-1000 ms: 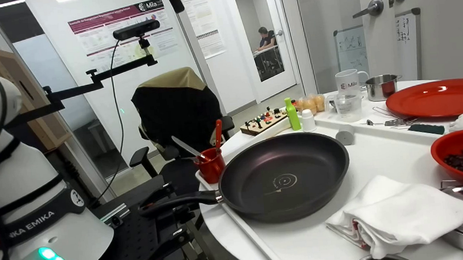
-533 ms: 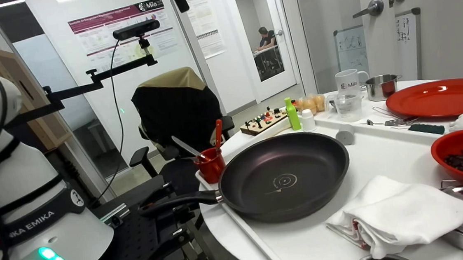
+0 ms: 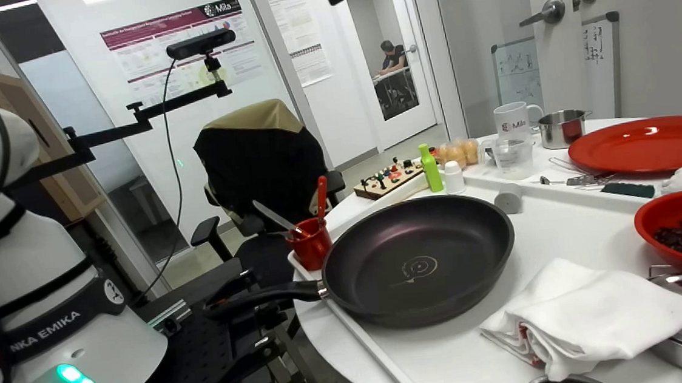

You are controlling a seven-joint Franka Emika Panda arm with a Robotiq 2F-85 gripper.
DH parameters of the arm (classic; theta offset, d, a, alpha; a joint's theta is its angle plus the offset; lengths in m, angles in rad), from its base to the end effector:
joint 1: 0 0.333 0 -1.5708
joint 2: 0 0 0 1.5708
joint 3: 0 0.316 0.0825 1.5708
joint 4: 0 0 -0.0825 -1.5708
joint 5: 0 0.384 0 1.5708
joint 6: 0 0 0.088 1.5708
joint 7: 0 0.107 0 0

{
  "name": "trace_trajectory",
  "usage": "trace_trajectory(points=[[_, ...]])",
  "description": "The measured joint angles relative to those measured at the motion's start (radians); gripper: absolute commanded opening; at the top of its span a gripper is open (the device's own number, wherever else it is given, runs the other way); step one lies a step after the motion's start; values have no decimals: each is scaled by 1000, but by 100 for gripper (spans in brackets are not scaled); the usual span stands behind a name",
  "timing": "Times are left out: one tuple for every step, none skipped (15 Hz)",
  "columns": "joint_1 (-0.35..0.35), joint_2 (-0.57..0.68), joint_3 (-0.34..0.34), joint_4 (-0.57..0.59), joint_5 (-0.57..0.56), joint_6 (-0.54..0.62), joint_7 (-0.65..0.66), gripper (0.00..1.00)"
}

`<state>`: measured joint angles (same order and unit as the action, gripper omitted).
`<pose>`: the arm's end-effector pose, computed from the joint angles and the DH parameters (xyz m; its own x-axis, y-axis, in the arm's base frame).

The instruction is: Get the white kitchen towel from the table and use it to wipe the black pan

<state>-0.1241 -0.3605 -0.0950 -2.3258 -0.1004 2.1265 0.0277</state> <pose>0.4439 -0.1061 0.4942 0.9689 -0.1891 0.1598 -0.2000 -0.9783 0.0547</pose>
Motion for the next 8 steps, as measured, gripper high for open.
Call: trace_trajectory(points=[[-13, 33, -8, 11, -2, 26, 2, 100], [-24, 66, -12, 23, -3, 41, 10, 100], [-33, 96, -14, 35, -3, 51, 20, 100], [-40, 123, -14, 48, -8, 57, 39, 100], [-42, 145, -14, 60, -16, 59, 59, 100], [-42, 156, -14, 65, -16, 59, 64, 100], [-42, 159, -14, 64, -16, 59, 64, 100], [-42, 158, -14, 63, -16, 59, 64, 100]])
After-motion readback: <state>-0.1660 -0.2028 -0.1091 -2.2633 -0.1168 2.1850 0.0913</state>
